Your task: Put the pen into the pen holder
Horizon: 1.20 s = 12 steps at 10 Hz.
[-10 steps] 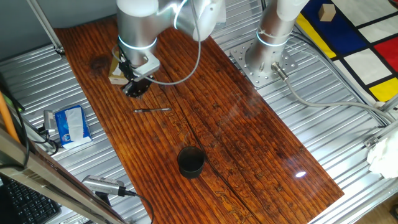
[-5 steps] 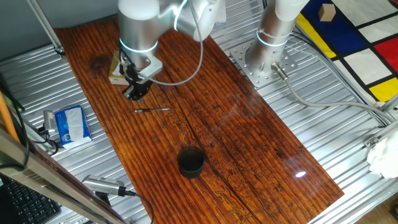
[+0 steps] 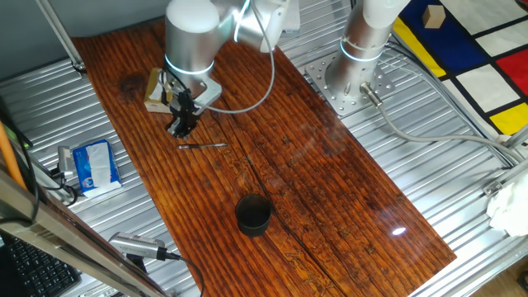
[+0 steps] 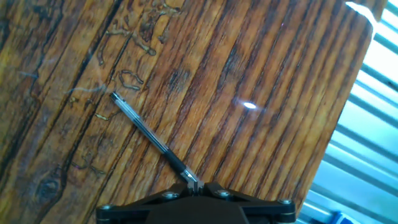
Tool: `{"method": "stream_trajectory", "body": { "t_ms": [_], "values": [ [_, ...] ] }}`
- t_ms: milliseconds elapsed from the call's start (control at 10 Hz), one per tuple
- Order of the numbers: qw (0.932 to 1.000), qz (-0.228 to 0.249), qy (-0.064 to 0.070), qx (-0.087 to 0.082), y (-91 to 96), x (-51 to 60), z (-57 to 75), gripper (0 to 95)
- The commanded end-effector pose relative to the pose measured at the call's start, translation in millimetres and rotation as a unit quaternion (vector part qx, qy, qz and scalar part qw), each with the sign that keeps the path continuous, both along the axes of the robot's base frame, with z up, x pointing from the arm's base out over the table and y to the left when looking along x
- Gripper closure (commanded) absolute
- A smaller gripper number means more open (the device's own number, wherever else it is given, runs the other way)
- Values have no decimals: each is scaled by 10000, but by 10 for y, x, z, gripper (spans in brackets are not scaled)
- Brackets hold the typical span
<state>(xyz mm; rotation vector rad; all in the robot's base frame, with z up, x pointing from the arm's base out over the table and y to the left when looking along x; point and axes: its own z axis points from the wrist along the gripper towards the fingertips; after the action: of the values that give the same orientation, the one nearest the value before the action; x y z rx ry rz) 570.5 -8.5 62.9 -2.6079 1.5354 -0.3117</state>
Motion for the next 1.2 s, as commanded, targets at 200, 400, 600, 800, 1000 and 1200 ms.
{"method": "stream_trajectory", "body": {
  "t_ms": [200, 400, 600, 800, 1000, 1200],
  "values": [
    [9986, 520, -21, -26, -7, -11, 1, 950],
    [9977, 676, -41, -75, -6, -13, -3, 950],
    [9973, 724, -42, -86, -6, -15, -4, 950],
    [9973, 729, -44, -86, -4, -15, -4, 950],
    [9972, 747, -42, -91, -4, -15, -4, 950],
    [9970, 769, -35, -101, -4, -15, -4, 950]
  ]
}}
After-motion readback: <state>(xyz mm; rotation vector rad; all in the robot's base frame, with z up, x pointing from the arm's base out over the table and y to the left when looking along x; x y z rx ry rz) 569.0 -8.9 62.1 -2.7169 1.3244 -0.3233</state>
